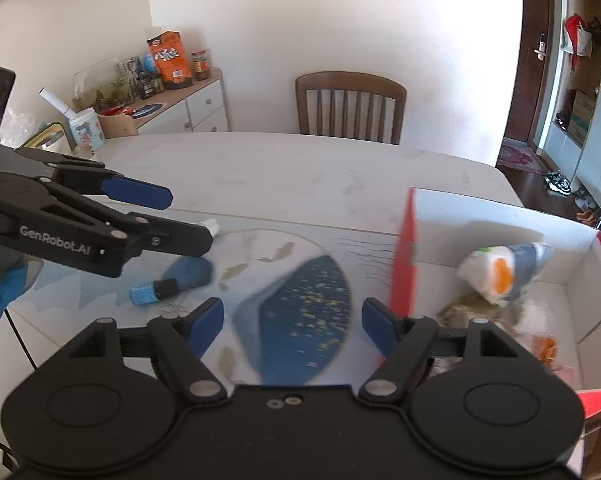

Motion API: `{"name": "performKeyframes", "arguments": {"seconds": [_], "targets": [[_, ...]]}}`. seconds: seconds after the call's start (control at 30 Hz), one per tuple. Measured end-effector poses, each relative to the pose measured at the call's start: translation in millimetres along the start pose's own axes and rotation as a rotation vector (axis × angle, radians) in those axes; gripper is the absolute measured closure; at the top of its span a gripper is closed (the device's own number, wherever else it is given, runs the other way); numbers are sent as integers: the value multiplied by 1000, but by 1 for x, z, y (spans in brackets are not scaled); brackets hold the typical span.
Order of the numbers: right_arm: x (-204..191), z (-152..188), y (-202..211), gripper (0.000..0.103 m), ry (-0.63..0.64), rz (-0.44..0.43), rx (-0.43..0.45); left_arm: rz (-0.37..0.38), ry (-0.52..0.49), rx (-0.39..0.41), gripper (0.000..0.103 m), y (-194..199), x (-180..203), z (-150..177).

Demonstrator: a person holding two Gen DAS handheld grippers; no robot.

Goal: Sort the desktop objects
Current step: 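Withdraw both tools from the box back toward the mat, then grasp the white plush bunny with left tool while right tool grasps the blue-labelled bottle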

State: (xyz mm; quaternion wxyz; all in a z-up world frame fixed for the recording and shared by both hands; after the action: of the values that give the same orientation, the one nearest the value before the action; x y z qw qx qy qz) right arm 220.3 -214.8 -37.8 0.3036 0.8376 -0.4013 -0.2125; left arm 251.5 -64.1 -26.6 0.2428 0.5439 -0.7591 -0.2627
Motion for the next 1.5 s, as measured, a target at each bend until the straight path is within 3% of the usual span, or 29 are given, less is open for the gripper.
{"name": "performKeyframes", "arguments": {"seconds": [0.57, 0.67, 0.73, 0.93, 1.0, 1.5], "targets": [[-86, 6, -43, 20, 11, -36, -21, -2, -29, -35, 29, 5, -85, 39], [-98, 8, -52, 17, 20, -43, -29, -1, -22, -45, 20, 2, -100, 47], [-105, 10, -57, 17, 24, -46, -33, 2, -19, -54, 19, -1, -108, 50], [-122, 13, -74, 15, 30, -55, -49, 11, 22, -92, 10, -20, -130, 56], [-126, 15, -81, 15, 30, -54, -54, 6, 31, -98, 0, -28, -135, 56], [-147, 20, -133, 15, 71, -27, -74, -17, -4, -146, 0, -99, -145, 47]]}}
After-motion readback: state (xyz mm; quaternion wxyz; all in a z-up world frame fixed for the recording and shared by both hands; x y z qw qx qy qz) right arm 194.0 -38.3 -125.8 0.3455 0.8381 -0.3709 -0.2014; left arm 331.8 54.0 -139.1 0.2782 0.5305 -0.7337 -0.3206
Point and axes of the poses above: each gripper's, at about its wrist camera, not at the fingertips, and y roughly against the way its jaws point, x to its right, z to its underside, the point moved 7 cm from there along -y, roughly the way its jaws point, and after that the axes turned 2 degrees about -y, right-handed, at the moved point
